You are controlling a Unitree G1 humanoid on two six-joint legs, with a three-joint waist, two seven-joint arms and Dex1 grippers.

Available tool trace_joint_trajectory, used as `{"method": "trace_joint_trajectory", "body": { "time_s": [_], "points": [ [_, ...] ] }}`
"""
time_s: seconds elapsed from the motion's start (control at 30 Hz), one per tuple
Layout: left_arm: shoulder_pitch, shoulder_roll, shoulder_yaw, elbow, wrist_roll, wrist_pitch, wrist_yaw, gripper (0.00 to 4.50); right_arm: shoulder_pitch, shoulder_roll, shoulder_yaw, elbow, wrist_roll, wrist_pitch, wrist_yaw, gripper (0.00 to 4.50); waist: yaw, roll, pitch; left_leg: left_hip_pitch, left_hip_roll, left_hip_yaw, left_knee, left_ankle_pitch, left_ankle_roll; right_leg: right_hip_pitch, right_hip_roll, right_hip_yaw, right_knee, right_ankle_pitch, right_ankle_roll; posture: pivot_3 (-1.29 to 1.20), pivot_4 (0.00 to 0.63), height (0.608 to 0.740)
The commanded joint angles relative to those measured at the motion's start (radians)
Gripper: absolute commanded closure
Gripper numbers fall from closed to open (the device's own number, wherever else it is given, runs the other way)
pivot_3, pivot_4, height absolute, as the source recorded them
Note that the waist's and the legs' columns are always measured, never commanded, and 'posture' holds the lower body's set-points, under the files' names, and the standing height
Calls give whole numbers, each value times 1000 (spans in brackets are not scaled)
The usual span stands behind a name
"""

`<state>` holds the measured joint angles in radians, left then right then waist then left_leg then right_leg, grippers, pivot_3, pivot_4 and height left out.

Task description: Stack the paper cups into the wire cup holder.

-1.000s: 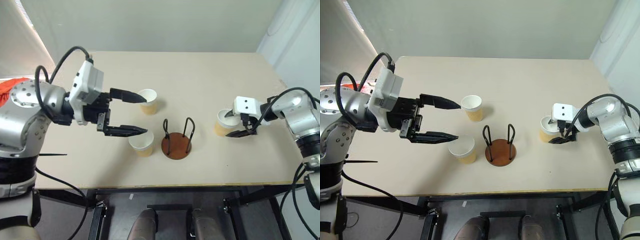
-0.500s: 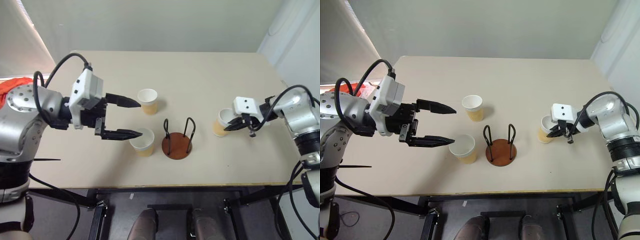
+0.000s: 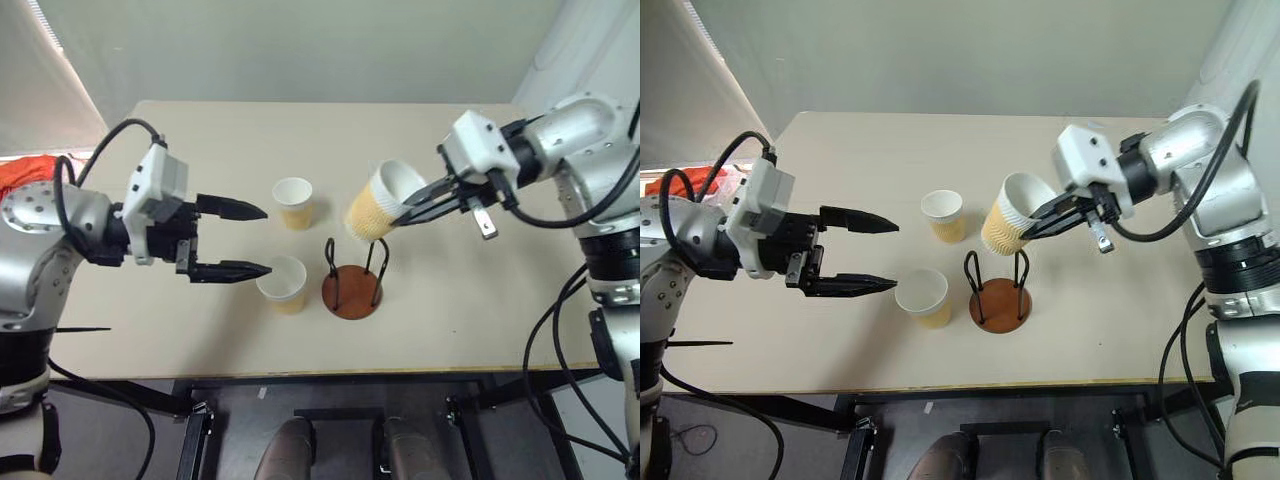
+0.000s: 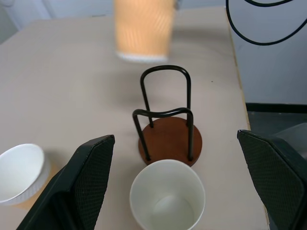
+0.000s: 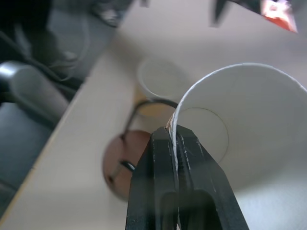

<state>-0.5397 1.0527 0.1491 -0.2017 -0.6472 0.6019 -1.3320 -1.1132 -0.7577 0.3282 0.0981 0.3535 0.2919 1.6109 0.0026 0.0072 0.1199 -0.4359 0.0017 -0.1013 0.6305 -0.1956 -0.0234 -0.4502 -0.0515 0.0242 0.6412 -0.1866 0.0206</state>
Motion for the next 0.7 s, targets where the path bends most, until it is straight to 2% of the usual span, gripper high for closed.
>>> {"method": "trace_joint_trajectory", "body": {
  "time_s": [0.03,0.17,0.33,0.47,0.7],
  "points": [
    [22,23,57,-45,-19,4,12,0,4,11,3,-35,-3,-16,4,4469,0,0,0,0,0,0,0,0,0,0,0,0,0,0,0,0,150,740],
    [48,32,78,-64,-25,14,23,0,12,24,18,-52,1,-24,4,4469,0,0,0,0,0,0,0,0,0,0,0,0,1,0,0,0,150,740],
    [64,39,87,-84,-33,21,34,0,21,54,26,-37,-65,-46,-5,4469,-2,0,0,1,0,0,0,0,-1,-1,0,0,2,0,-1,0,150,740],
    [67,45,86,-89,-40,22,37,0,27,64,26,-36,-92,-46,-4,3513,-1,0,0,1,0,0,0,0,-1,-1,0,0,2,0,-2,0,150,740],
    [-7,85,28,-36,6,-32,-34,0,27,89,-4,-61,-61,0,2,1287,-1,0,0,0,0,0,0,0,-1,-1,0,0,2,0,-2,0,150,740]
  ]
}}
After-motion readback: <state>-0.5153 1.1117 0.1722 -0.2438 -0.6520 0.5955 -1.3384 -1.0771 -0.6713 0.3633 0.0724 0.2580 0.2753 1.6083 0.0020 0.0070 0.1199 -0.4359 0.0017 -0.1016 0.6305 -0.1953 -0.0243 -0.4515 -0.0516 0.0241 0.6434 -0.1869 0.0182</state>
